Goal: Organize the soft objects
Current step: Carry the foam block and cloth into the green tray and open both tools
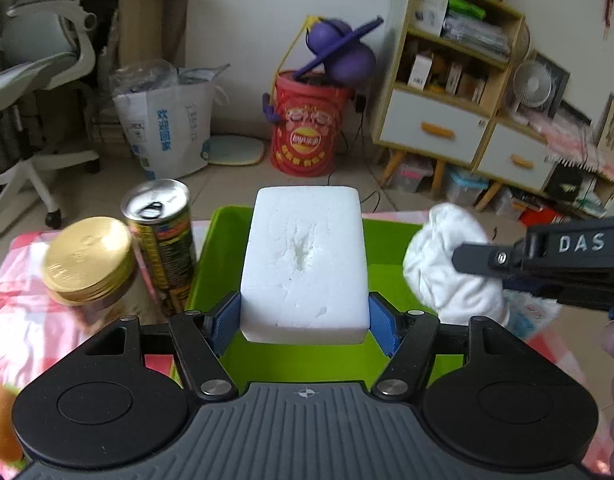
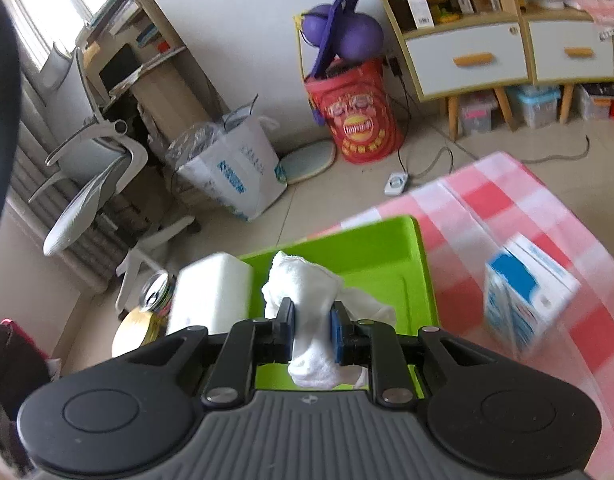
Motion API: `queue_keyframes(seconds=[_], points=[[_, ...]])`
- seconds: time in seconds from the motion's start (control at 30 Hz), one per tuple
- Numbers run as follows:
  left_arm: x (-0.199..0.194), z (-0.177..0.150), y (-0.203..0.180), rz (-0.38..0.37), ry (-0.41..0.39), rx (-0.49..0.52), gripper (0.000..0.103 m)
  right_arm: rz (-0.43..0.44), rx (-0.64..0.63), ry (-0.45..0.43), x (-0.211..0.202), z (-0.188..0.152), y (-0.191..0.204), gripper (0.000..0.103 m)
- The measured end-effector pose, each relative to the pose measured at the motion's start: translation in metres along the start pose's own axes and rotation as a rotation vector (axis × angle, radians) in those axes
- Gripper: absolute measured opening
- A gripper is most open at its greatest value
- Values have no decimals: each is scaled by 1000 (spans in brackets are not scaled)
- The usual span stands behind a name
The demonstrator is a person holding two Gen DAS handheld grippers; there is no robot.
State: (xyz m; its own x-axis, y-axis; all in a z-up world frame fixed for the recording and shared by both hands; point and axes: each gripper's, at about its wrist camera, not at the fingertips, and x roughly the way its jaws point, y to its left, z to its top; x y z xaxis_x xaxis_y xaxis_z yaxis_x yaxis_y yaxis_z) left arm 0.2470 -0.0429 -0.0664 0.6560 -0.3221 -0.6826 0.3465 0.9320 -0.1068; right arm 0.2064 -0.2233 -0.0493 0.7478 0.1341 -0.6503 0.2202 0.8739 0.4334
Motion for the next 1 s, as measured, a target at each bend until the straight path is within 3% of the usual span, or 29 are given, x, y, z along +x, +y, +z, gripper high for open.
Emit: queue_keyframes(seconds=[0.3, 0.53, 0.83, 0.9, 1.0], points=[[61, 1, -4, 26, 63, 75, 66, -75, -69, -31, 55, 0, -5, 0], [83, 0, -9, 49, 105, 122, 67, -100, -134, -47, 76, -1, -1, 0], [96, 2, -7, 68, 104, 118, 68, -97, -110, -40, 87, -1, -13, 0], [98, 2, -6, 62, 103, 103, 70, -98, -109, -32, 89, -1, -14, 0], [97, 0, -8, 52, 94, 97, 81, -81, -110, -26, 88, -1, -14, 0]])
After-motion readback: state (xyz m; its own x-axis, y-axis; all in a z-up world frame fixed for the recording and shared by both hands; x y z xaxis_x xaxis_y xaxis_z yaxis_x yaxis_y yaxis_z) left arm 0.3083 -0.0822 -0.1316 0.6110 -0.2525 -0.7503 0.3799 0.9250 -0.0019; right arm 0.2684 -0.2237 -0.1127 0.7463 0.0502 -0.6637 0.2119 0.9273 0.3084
